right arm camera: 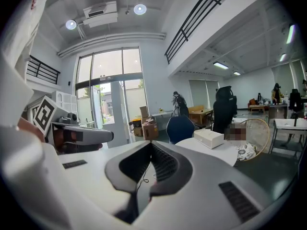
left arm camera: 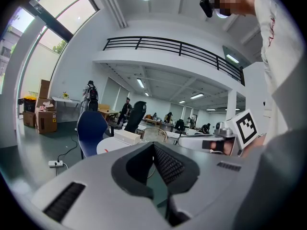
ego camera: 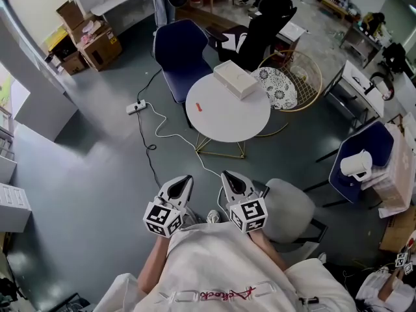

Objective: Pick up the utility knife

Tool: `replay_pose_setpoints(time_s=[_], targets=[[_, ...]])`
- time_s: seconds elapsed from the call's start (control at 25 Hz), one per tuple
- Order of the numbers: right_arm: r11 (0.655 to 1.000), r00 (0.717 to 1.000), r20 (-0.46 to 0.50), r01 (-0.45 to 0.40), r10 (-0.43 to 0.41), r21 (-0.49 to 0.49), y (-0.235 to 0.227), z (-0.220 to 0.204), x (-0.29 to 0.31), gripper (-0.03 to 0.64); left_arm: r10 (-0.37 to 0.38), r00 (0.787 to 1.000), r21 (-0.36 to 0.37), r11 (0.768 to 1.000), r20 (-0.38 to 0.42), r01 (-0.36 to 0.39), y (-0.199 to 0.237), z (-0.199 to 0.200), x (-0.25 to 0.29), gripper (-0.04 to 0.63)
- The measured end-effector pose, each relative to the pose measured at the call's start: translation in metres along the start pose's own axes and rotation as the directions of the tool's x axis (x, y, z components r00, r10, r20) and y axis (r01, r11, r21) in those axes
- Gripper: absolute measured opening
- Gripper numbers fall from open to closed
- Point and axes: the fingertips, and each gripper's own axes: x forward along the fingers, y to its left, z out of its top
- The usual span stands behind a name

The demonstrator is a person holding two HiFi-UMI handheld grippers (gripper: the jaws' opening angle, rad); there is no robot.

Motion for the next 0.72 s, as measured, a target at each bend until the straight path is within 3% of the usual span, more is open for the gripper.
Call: replay_pose_setpoints(time_s=[0.4, 0.72], targets=[[1.000, 0.999, -0.034, 0.004, -0.004, -0.001, -0.011, -0.011, 0.015, 0.017, 0.012, 1.000, -0.017, 1.000, -0.004, -0.012, 0.013, -0.005, 0.012, 0.012], [1.000, 0.998, -0.054, 0.019, -0.019, -0.013, -0.020, -0.006, 0.053, 0.017, 0.002, 1.000, -0.034, 0.999, 0.005, -0.002, 0.051, 0.001, 0.034, 0.012]])
